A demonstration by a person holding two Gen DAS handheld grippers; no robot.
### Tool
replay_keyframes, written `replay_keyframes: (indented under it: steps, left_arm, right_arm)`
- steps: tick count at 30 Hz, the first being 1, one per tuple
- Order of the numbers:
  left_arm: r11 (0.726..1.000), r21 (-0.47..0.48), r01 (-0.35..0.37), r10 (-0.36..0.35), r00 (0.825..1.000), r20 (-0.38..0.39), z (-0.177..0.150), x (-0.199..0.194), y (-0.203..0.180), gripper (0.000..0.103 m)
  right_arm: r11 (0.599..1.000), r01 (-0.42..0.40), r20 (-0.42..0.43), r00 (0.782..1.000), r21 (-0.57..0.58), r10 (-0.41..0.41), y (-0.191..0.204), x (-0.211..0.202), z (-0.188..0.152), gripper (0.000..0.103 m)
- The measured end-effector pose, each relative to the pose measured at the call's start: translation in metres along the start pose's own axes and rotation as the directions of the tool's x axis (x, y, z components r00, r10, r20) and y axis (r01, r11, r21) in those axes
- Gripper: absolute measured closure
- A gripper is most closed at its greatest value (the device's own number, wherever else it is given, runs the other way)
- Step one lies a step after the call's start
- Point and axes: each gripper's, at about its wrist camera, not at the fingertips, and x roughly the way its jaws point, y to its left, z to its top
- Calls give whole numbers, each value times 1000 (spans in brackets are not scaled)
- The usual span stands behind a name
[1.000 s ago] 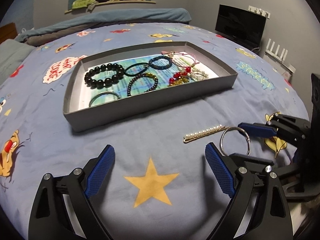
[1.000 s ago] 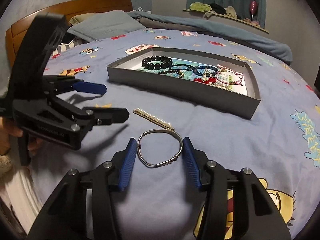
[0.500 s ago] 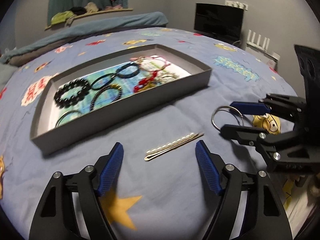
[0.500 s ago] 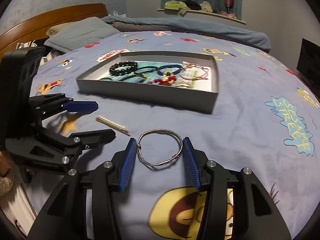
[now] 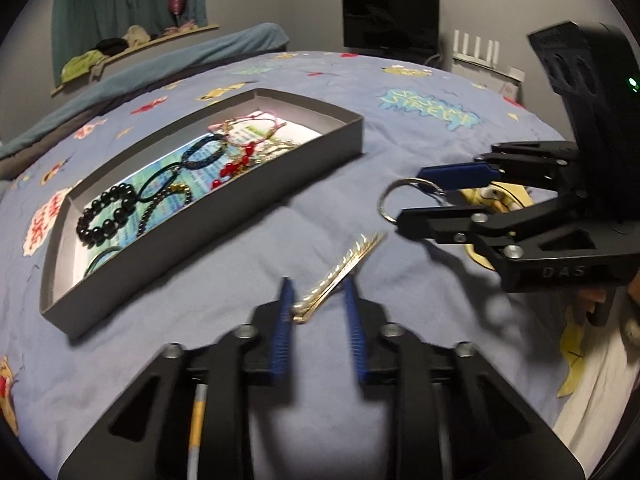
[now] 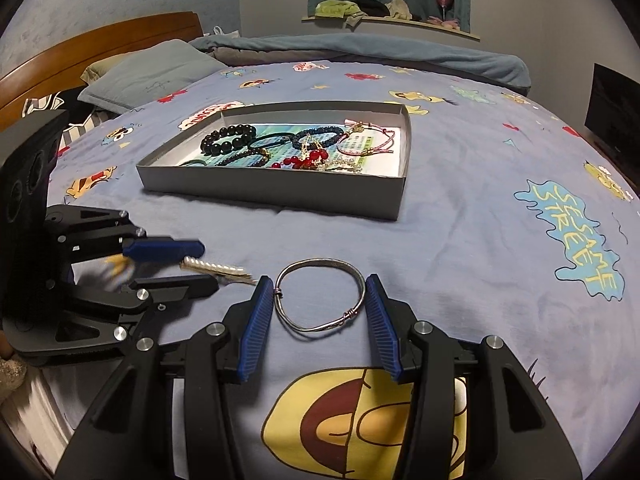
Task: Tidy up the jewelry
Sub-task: 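Close left tool on pearl hair clip while right tool grasps silver hoop, then carry pearl hair clip and silver hoop into the tray and open both tools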
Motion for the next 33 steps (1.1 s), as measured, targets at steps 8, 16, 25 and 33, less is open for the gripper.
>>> replay_keyframes:
  steps: [8, 16, 25, 33]
  left_arm:
    - [1000, 4, 3, -3, 1000, 26, 2, -13, -3, 93]
    - [993, -108, -58, 69, 992, 104, 18, -47, 29, 93]
    - [944, -250, -213, 243, 965, 95, 53, -52, 106, 93]
    - [910, -320, -265, 293, 955, 42, 53, -37, 152, 93]
  right_arm:
    - [1000, -9, 17, 1000, 7, 9, 1, -3, 1, 55]
    - [1000, -12, 126, 992, 10, 11, 7, -20, 18, 55]
    - [999, 25, 251, 968, 23, -30, 19, -10, 91, 55]
    - [998, 22, 271, 962, 61, -37, 16, 28, 129, 55]
